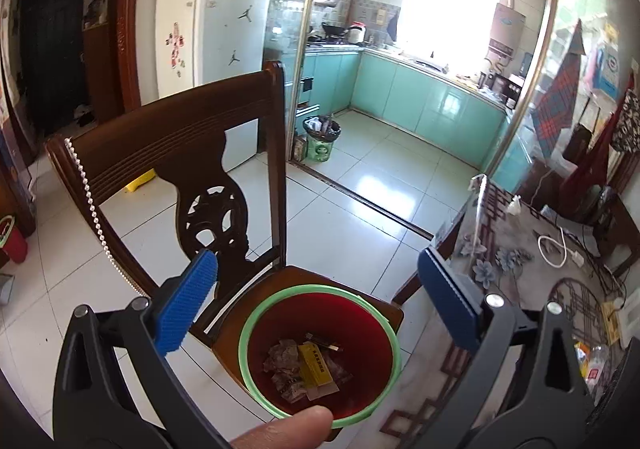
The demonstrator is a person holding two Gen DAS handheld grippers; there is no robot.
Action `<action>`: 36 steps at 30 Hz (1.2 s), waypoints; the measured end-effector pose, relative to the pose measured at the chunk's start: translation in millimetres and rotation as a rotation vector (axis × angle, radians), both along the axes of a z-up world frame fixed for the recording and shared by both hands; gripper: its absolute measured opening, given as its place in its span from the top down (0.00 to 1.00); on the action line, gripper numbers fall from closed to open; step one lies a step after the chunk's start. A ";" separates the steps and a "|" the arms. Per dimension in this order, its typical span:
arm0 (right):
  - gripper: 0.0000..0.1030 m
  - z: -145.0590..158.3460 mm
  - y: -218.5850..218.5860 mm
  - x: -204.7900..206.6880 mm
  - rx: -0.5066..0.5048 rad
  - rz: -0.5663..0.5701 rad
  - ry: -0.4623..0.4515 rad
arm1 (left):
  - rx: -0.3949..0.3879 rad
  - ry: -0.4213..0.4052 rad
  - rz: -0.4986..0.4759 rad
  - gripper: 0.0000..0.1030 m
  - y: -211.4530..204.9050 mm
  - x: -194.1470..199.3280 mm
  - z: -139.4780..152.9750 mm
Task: Collect trash
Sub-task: 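Move both open grippers back over the table toward the remaining trash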
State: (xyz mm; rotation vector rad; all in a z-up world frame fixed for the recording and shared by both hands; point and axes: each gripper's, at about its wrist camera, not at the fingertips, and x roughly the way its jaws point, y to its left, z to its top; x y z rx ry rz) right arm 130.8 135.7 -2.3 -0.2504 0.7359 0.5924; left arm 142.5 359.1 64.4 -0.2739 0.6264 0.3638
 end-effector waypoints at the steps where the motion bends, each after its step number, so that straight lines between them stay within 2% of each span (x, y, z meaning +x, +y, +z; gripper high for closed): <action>1: 0.07 1.9 -12.1 -2.5 0.003 -0.015 -0.001 | 0.007 0.000 -0.028 0.04 -10.4 0.6 0.5; 18: 0.07 27.9 -215.0 -44.7 0.021 -0.292 -0.039 | 0.083 0.053 -0.341 0.04 -170.7 7.5 -20.1; 23: 0.06 23.9 -274.4 -60.6 0.002 -0.381 -0.039 | 0.114 0.056 -0.443 0.04 -220.9 1.0 -23.8; 27: 0.06 18.5 -321.7 -68.4 -0.014 -0.454 -0.029 | 0.112 0.089 -0.540 0.04 -259.2 -5.0 -36.9; 36: 0.06 3.3 -385.2 -74.5 0.012 -0.567 -0.006 | 0.139 0.182 -0.725 0.04 -338.5 -20.9 -73.4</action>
